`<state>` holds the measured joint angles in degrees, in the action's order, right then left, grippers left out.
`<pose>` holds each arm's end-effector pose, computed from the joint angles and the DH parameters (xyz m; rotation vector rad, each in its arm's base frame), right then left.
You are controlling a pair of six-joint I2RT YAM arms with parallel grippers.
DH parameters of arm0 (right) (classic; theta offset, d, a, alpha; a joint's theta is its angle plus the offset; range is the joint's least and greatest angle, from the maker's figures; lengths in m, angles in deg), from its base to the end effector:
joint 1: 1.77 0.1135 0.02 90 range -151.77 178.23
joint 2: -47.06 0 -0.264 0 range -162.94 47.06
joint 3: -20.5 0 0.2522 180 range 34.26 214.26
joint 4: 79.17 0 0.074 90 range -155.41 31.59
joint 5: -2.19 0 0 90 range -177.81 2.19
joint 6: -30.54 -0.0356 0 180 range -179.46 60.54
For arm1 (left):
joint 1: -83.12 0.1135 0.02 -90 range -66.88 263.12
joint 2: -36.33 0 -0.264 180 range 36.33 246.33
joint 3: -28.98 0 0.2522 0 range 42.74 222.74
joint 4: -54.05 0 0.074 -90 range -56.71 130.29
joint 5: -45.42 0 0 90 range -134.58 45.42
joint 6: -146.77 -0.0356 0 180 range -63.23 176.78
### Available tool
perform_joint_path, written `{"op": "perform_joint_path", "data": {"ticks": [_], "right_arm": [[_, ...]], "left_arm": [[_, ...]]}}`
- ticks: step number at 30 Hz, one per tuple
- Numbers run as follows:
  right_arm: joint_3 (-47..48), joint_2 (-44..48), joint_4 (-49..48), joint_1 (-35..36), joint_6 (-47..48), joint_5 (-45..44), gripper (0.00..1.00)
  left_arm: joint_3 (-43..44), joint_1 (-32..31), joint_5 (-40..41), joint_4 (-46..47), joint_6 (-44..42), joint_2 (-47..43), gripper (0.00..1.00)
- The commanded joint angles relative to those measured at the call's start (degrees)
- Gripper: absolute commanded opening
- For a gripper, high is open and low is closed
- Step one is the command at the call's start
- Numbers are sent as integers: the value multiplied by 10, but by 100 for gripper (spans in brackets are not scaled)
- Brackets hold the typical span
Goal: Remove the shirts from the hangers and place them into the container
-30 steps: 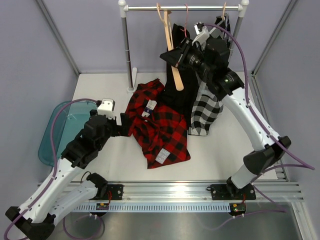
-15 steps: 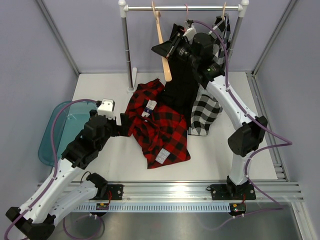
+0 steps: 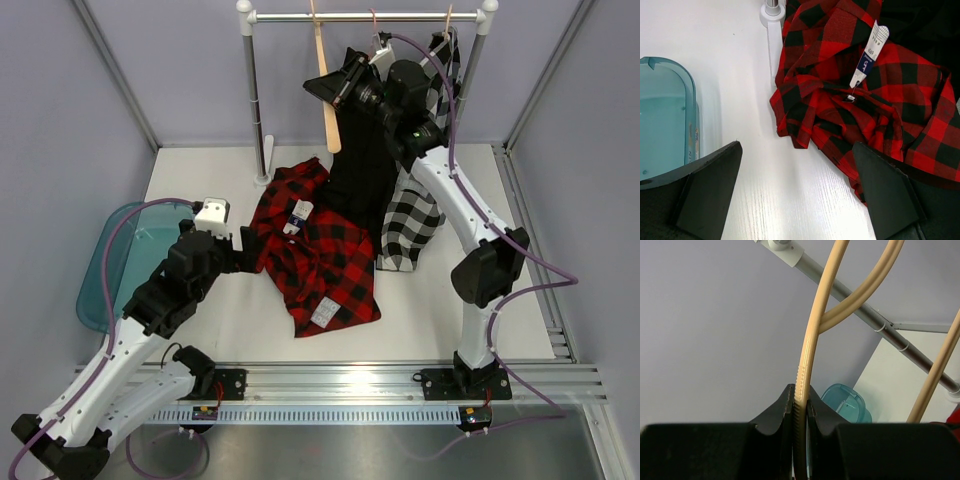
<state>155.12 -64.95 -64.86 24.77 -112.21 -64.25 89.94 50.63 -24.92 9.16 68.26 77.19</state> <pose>0.4027 0.2170 0.4706 -0.0127 1.6034 1.4004 0.1370 -0.0730 0.3278 0.1442 1.9747 -0.1552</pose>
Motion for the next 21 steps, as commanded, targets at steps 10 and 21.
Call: {"op": "perform_joint_path", "data": {"ticks": [10, 21], "right_arm": [[-34, -1, -43, -8, -76, 22, 10], [-111, 93, 6, -8, 17, 7, 74]], "left_arm": [[-3, 3, -8, 25, -9, 2, 99], [-4, 3, -29, 27, -11, 6, 99]]}}
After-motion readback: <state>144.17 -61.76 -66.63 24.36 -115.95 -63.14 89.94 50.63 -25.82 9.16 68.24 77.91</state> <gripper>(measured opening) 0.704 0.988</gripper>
